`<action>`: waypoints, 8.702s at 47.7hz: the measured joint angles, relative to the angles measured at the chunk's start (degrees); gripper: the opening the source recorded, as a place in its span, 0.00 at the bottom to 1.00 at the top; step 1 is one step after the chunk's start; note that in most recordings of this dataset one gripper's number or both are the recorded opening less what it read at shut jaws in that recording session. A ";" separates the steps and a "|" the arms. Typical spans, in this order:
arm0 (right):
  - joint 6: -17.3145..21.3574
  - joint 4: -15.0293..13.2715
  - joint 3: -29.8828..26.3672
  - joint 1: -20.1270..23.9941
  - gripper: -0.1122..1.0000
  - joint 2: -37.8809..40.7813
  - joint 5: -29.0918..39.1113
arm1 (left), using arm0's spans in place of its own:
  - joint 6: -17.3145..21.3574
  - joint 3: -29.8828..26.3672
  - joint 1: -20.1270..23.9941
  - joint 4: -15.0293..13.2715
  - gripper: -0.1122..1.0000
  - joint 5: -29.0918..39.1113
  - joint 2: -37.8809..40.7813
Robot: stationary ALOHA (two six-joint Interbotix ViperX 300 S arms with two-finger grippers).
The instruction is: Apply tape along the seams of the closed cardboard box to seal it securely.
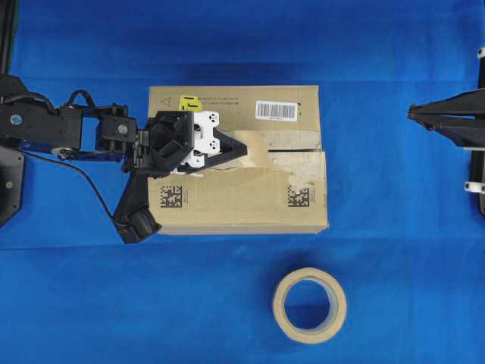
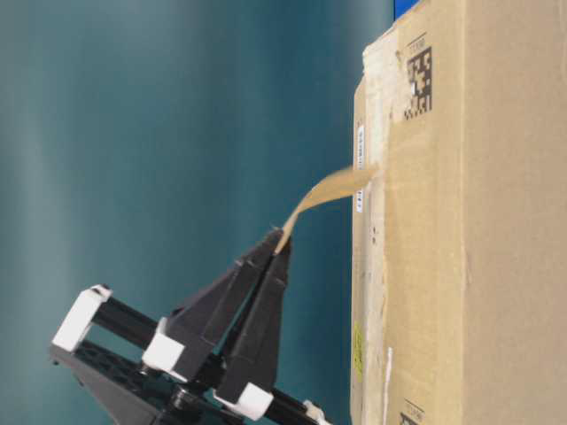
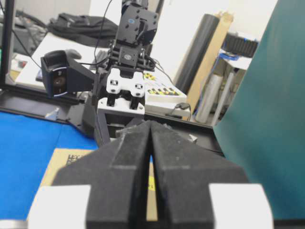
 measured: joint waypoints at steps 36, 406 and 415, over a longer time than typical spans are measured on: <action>0.35 0.00 -0.44 0.00 0.10 4.66 -1.41 | 3.34 0.18 1.05 0.09 0.10 10.81 -0.09; 3.60 14.33 -20.13 0.97 0.10 54.49 3.96 | -94.75 18.19 5.27 -0.88 0.10 -14.85 1.05; 1.93 13.36 -19.69 1.85 0.10 49.48 5.01 | -94.83 16.44 3.43 -0.88 0.10 -11.16 -4.04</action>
